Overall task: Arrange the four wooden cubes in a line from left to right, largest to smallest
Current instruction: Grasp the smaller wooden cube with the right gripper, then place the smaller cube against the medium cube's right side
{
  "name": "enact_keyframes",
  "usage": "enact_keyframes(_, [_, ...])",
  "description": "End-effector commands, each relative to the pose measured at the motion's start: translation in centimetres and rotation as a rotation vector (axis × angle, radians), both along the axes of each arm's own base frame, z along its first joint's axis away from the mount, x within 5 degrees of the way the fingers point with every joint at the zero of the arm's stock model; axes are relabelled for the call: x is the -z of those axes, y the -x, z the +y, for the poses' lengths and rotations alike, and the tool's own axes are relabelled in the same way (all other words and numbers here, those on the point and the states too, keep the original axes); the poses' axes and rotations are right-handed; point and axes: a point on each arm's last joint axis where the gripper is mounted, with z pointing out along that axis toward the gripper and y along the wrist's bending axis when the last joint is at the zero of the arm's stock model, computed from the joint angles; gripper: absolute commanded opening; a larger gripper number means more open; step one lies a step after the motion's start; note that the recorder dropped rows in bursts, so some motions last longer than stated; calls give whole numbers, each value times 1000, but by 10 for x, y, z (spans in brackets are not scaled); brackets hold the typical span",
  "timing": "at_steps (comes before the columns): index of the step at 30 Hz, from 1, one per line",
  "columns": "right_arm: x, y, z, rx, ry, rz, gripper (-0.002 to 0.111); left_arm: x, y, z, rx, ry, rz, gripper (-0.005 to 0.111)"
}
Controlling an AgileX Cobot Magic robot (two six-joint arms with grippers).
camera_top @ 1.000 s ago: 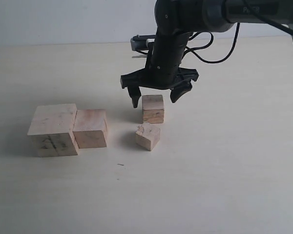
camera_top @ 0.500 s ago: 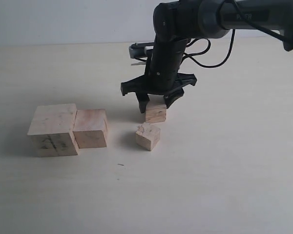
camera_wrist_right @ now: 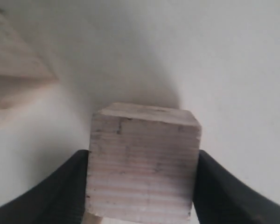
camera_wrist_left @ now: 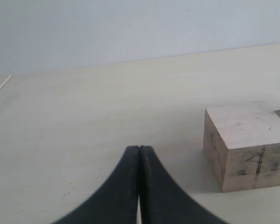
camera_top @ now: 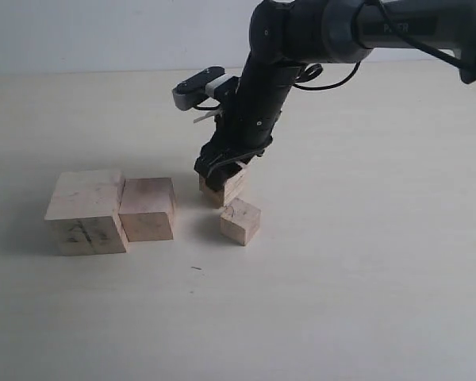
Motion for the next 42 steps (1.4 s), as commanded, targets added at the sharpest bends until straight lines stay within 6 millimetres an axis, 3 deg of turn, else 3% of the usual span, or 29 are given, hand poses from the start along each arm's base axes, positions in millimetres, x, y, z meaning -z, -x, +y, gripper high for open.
enact_keyframes(1, [-5,5,1,-155,-32,4,0,-1,0,0,-3,-1,-13,0])
enact_keyframes(14, [-6,21,-3,-455,-36,103,0,-1,0,0,-3,-1,-13,0])
enact_keyframes(20, [-4,19,-8,-486,16,80,0,-1,0,0,-3,-1,-13,0])
enact_keyframes(42, [-5,19,11,-629,-69,-93,0,-1,0,0,-3,-1,-13,0])
